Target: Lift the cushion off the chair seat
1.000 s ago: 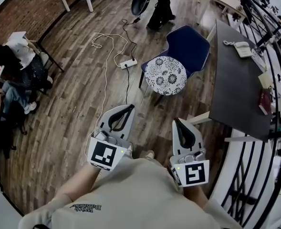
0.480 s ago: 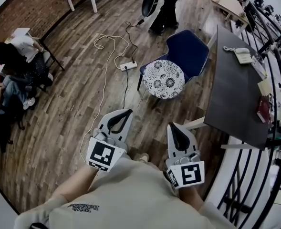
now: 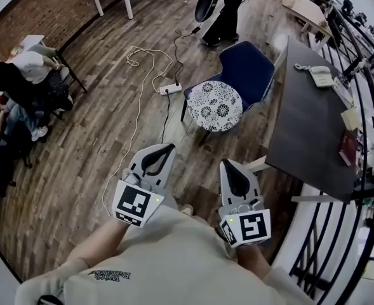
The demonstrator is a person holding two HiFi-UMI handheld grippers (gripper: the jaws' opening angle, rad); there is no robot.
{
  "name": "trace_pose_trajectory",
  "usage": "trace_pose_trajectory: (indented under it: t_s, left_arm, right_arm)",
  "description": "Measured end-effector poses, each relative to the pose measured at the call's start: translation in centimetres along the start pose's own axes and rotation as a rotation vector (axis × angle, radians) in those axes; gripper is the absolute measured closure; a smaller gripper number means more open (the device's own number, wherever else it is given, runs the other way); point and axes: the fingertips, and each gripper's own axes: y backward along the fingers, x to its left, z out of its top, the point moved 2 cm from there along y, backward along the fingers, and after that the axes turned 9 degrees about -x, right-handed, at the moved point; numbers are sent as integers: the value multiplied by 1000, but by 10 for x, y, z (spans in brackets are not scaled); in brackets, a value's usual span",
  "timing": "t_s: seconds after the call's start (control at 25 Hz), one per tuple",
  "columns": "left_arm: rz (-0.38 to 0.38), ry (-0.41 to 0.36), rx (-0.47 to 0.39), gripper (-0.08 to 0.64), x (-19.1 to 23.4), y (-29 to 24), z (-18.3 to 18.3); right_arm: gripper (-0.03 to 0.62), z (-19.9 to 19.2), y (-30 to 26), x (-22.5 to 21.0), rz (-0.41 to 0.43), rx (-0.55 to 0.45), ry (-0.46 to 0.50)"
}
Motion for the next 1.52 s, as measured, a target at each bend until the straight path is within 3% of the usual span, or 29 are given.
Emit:
trace_pose_trajectory:
  t_s: [0.36,0.72,1.04,1.52]
  left_arm:
    - [-28,-6,-20,555,-15,-12,2]
    - [-65,-16,-48,555,-2,-39,-15]
    - [-53,3,-63,555,50,-82,-28]
    - [-79,37,-33,555,155,-173,-48]
  right_arm:
    - [590,12,-1,-6,-4,-54,13]
    - [589,-15,-26,-16,-17,-12,38]
    - [591,-35,-80,-36,-37,36,27]
    - [590,-64,-218,-76,-31,106,7]
